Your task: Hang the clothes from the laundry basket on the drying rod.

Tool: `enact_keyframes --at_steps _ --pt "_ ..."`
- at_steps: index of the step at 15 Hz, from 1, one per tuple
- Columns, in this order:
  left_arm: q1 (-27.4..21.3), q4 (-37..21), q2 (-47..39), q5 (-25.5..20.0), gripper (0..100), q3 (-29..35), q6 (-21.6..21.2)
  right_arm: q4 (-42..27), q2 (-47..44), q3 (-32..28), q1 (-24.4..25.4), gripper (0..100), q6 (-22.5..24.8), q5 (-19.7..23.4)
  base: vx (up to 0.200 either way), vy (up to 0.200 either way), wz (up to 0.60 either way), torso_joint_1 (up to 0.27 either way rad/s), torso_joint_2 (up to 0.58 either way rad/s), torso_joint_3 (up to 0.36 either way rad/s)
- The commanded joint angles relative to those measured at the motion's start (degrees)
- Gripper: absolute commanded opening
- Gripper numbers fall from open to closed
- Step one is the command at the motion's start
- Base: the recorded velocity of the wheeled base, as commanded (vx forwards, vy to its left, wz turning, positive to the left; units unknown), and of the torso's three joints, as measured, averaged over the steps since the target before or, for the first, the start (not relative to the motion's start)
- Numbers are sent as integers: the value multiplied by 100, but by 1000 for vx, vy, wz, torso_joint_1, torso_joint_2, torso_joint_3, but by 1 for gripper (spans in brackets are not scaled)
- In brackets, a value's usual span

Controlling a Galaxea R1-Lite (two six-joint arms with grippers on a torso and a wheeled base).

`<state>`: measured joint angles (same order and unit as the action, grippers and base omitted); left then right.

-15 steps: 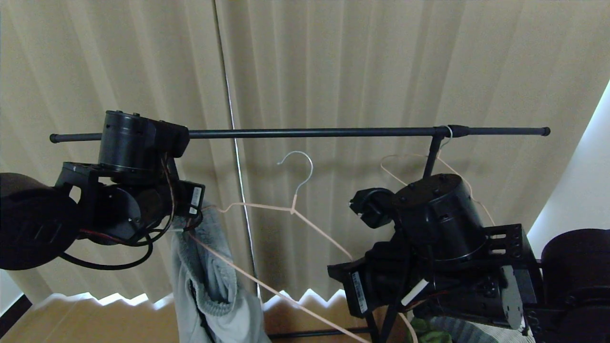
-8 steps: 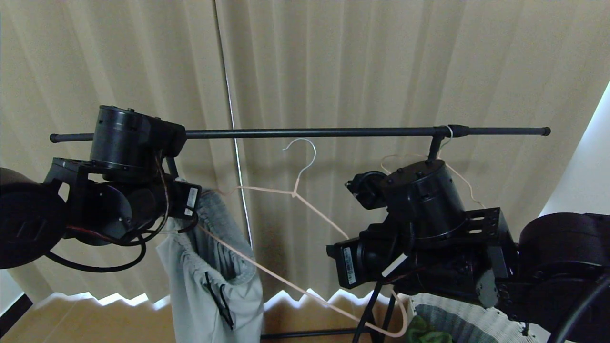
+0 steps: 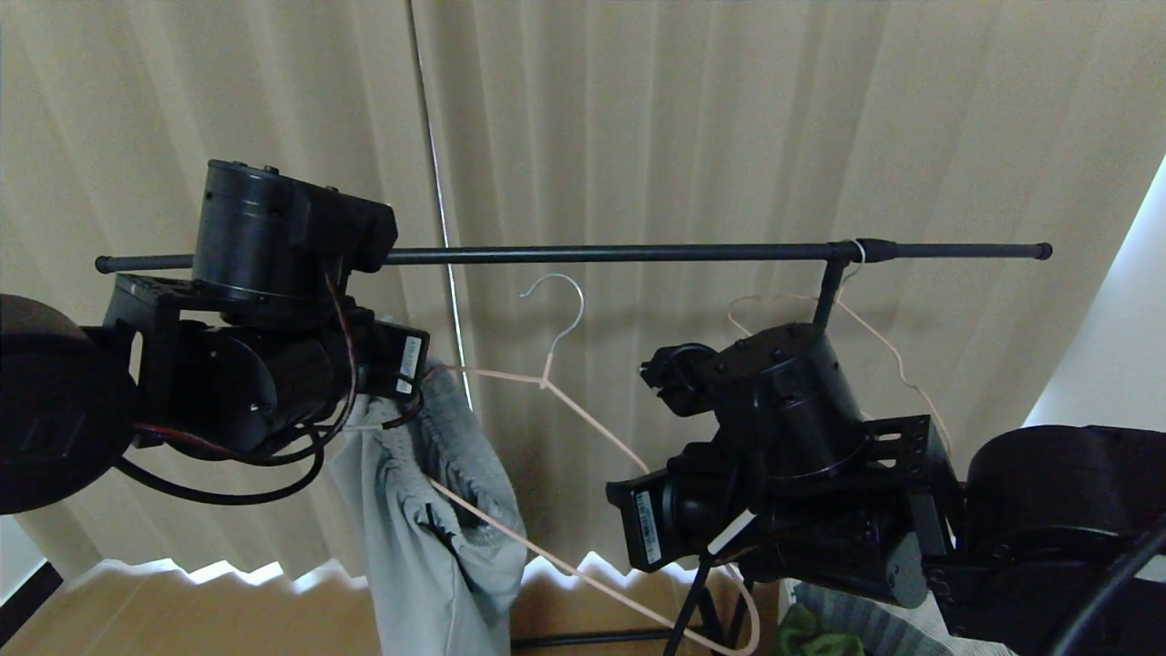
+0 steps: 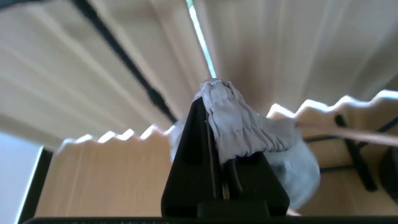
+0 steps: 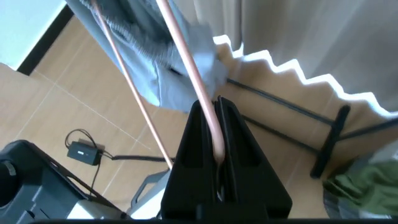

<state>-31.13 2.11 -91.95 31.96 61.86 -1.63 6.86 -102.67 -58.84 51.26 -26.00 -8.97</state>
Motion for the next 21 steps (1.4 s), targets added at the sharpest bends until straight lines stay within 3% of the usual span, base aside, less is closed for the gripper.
enact_keyframes --at_steps 1,5,9,14,18,21 --pt "-130 0 -7 3 0 107 -4 105 -113 -4 15 0 51 -8 0 0 0 0 0 0" --pt "-516 0 37 3 0 213 -4 280 -271 -22 15 0 227 -8 0 0 0 0 0 0" --pt "-938 9 28 -32 0 318 -39 948 -394 154 15 0 623 45 0 0 0 0 0 0" --pt "-1325 -9 371 -155 0 134 -65 1080 -377 215 -11 0 746 45 0 0 0 0 0 0" --pt "-1334 -44 503 -366 0 -218 -171 1432 -262 400 -11 0 860 62 0 0 0 0 0 0" --pt "-1325 -44 565 -384 0 -376 -171 2179 -236 760 -64 0 1326 106 0 0 0 0 0 0"
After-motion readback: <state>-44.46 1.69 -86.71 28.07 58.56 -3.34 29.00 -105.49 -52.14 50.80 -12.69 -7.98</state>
